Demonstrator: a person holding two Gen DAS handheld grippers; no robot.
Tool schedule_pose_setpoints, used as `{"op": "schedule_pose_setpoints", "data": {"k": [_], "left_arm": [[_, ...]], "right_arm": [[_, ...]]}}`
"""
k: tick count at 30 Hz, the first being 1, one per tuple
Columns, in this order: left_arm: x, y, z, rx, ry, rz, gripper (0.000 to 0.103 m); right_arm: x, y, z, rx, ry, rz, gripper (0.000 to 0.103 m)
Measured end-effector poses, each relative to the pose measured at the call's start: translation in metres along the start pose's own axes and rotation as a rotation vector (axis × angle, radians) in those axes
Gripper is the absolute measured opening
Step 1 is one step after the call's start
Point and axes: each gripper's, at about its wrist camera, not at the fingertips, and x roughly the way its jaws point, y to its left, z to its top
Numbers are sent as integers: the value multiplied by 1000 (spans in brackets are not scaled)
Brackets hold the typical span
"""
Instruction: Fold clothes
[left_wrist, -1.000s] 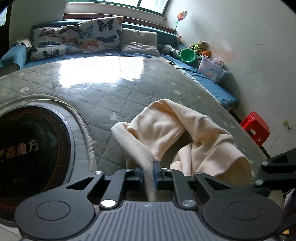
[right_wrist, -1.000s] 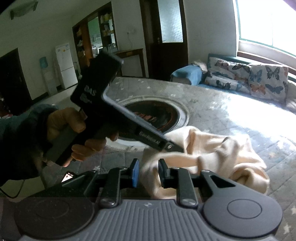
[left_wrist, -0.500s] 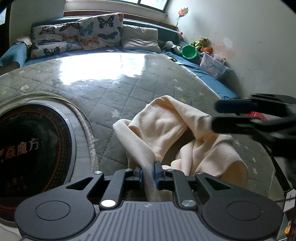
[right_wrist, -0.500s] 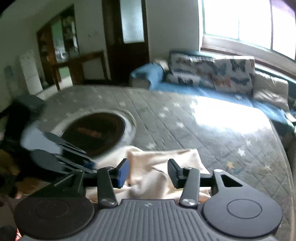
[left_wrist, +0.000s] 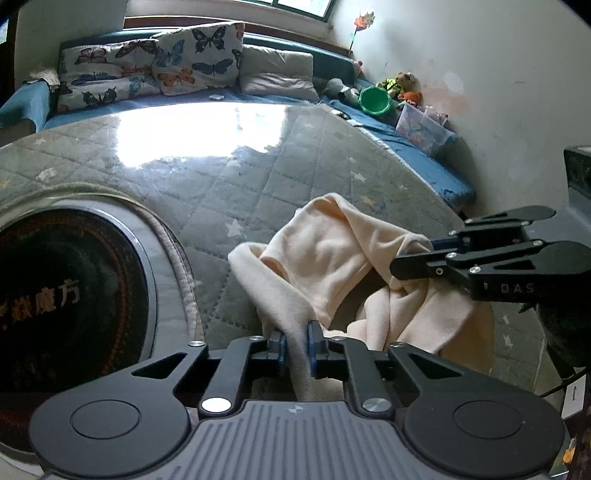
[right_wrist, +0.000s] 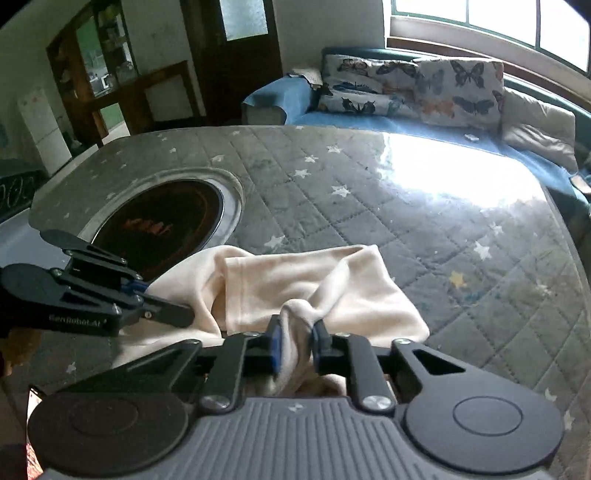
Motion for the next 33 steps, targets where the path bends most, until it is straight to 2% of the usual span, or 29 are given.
{"op": "schedule_pose_setpoints", "data": {"k": [7,12,17,22,24,27,33], "left_arm": [[-15,13,16,-25,-70,30,7],[-43,37,38,-58,-162,107,6],[-93,63,72,-90,-316,209,6],[-151,65,88,-61,-500,254,6],[-168,62,85,-36,-534,263,6],[-173,59,71,-2,-501,277,7],[-148,50,12,45,-307,276,6]], "right_arm": [[-17,-5,33,12,-126,-28,9],[-33,-10,69,37,-261,-53,9],[-63,-13,109,64,-463,-63,9],[-101,-8,123,68,-654,-33,9],[-109,-4,121,42,-667,-23,9],[-103,0,109,17,-586,-15,9],[-73,13,51,-40,-339,-9,9]]}}
